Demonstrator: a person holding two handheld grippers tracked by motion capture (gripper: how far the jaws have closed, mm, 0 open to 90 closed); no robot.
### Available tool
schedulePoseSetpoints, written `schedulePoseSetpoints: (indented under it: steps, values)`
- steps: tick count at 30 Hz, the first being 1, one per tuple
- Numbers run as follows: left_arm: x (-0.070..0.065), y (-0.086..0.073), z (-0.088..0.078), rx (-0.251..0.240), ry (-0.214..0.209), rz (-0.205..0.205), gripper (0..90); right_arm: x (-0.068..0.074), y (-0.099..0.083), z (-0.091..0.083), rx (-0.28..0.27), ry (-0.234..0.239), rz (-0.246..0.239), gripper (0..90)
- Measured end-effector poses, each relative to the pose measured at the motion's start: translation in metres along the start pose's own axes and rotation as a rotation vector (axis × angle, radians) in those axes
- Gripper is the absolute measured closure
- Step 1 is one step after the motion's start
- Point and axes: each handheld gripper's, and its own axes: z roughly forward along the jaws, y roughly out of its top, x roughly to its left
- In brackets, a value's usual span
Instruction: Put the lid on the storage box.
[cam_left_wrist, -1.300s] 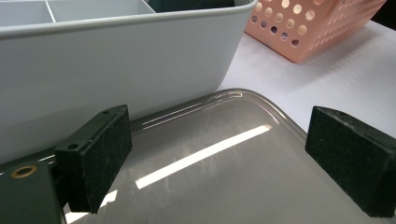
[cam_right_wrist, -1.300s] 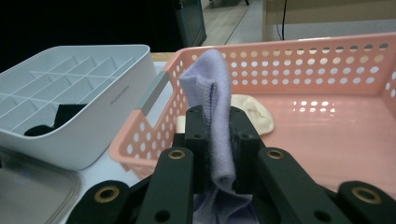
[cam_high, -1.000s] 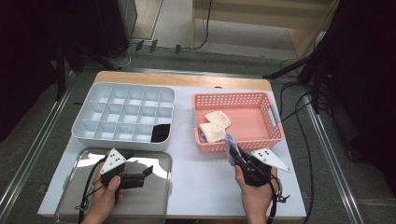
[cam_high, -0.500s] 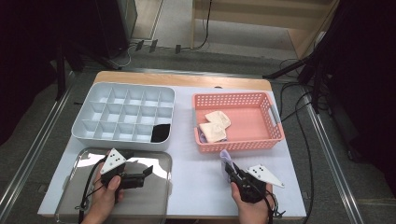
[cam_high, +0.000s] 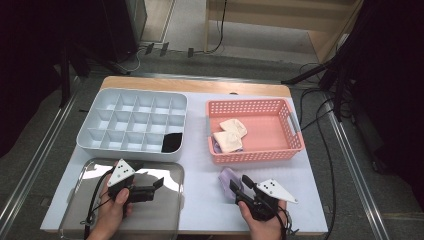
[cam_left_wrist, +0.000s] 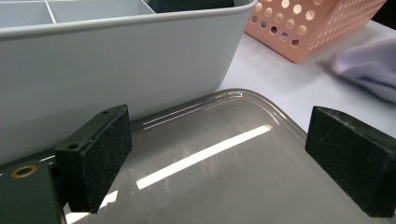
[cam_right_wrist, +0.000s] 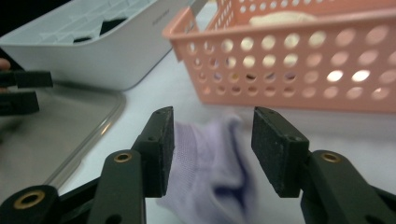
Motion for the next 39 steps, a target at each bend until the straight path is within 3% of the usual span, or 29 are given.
schedulePoseSetpoints:
  steps: [9,18,27,39]
  values:
    - [0.000,0.000,0.000,0.001,0.001,0.000,7.6,-0.012,0.034,0.003,-0.040,-0.046,-0.008,51.9]
    - [0.000,0.000,0.000,0.000,0.001,0.000,7.6,-0.016,0.070,0.032,-0.007,-0.079,-0.041,50.1]
    - [0.000,0.000,0.000,0.001,-0.003,-0.002,7.6,-0.025,0.083,0.069,0.029,-0.125,-0.037,52.6]
    - [0.000,0.000,0.000,0.000,-0.004,-0.002,7.6,-0.032,0.095,0.099,0.089,-0.168,-0.034,58.3]
